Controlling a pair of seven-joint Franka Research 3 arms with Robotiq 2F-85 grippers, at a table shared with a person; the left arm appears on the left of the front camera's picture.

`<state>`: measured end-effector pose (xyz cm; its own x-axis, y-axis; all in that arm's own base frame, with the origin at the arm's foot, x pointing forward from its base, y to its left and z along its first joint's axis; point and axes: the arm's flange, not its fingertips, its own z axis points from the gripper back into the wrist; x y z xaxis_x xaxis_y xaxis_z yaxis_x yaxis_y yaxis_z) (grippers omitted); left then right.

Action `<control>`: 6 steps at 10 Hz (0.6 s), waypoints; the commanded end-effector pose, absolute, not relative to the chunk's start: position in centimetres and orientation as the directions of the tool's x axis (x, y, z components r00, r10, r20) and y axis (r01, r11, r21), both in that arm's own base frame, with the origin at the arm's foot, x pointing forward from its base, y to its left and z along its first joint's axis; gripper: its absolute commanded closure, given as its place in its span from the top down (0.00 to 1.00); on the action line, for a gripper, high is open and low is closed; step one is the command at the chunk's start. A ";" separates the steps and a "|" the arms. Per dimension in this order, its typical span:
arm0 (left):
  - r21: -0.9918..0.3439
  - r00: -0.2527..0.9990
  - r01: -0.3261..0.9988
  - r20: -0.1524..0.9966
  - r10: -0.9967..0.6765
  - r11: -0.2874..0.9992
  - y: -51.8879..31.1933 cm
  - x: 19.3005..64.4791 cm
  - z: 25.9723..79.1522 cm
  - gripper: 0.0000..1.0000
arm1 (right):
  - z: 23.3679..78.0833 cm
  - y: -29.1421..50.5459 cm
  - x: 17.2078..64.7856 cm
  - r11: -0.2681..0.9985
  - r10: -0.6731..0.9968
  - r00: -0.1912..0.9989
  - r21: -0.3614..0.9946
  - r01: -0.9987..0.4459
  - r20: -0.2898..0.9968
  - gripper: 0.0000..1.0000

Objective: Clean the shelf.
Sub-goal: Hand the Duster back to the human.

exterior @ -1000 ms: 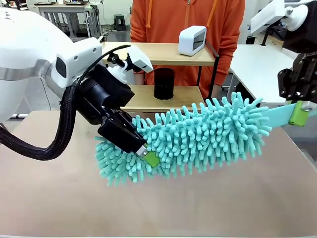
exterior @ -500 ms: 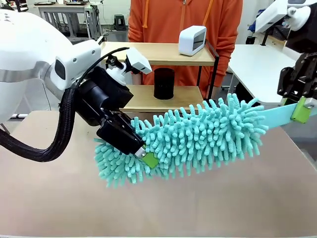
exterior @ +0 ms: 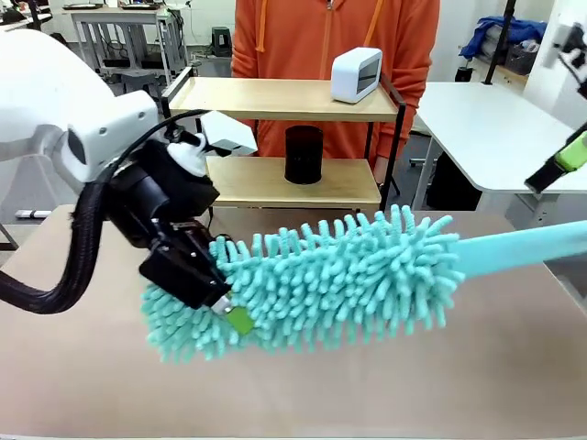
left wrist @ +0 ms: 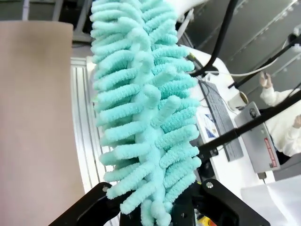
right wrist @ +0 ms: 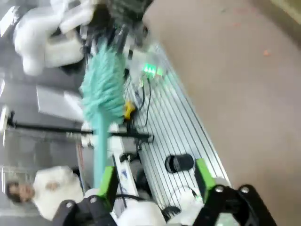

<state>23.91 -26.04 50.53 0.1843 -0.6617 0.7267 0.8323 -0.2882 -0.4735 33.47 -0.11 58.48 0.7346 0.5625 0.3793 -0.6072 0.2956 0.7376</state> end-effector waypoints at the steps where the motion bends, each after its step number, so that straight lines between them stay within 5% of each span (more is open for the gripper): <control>1: -0.454 0.161 0.829 0.752 -0.639 -0.325 -23.4 24.0 50.4 0.00 | 57.5 1.0 32.6 0.397 0.124 0.926 0.838 -0.375 0.356 1.00; 2: -0.449 0.182 0.839 0.762 -0.622 -0.305 -21.7 24.0 50.6 0.00 | 56.5 0.8 30.1 0.478 0.062 0.929 0.806 -0.349 0.365 1.00; 6: -0.434 0.328 0.878 0.853 -0.407 -0.203 -12.8 24.7 52.1 0.00 | 48.6 -3.2 27.2 0.344 -0.212 0.943 0.923 -0.175 0.257 1.00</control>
<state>25.31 -14.50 51.97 0.3114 -0.4945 0.8115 0.8628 -0.2107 -0.4595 28.66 -4.34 50.44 0.9486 -0.1442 0.2817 -0.2047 0.3994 0.8936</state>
